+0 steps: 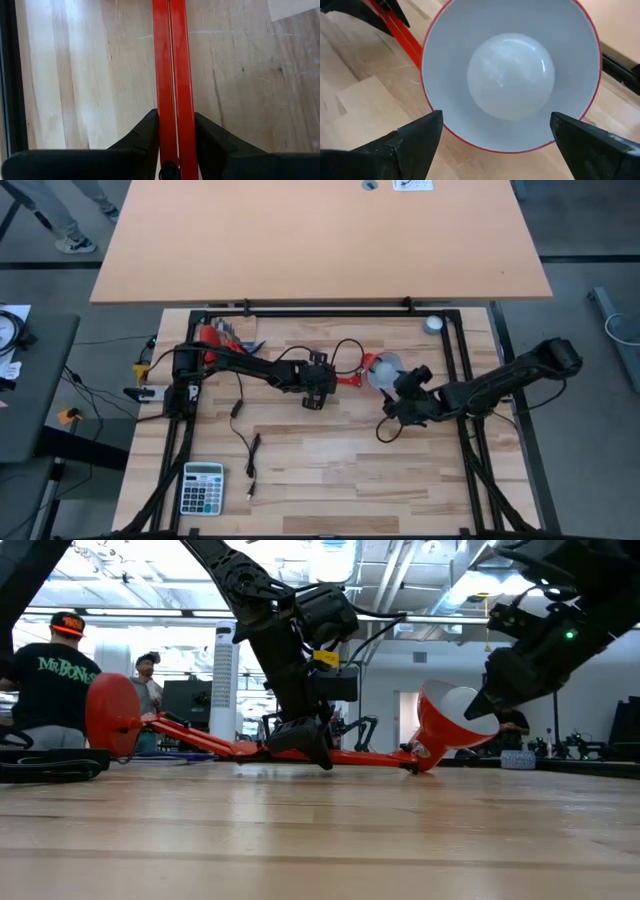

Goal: Screw lightbulb
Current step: Remove the lightbulb from the lamp

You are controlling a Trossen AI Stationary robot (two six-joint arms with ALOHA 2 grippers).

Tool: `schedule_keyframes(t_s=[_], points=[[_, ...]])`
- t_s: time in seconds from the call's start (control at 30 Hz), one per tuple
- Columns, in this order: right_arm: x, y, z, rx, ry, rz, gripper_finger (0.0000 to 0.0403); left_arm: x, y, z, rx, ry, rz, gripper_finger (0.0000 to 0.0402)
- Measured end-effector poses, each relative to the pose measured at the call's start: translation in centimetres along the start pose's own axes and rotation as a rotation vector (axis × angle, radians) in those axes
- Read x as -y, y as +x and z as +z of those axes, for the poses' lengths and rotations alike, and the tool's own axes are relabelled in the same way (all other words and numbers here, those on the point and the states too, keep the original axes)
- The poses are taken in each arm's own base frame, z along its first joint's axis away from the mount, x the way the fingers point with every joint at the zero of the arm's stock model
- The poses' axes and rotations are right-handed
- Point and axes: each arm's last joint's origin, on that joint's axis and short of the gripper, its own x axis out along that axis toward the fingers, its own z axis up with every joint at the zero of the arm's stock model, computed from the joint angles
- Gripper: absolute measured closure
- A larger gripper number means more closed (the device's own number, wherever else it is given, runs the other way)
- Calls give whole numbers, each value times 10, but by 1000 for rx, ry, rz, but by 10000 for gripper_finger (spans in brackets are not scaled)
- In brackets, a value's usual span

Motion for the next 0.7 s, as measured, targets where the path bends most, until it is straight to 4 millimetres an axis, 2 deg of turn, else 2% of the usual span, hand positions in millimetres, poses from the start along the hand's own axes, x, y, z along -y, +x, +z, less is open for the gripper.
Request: schedule_keyframes(t_s=[0.27,0.5,0.7], points=[[6,9,6,26,58,-55,24,0,0,0,-1,5,0,310],[8,22,19,-8,207,43,24,0,0,0,-1,5,0,310],[15,29,23,-4,244,14,40,0,0,0,-1,5,0,310]])
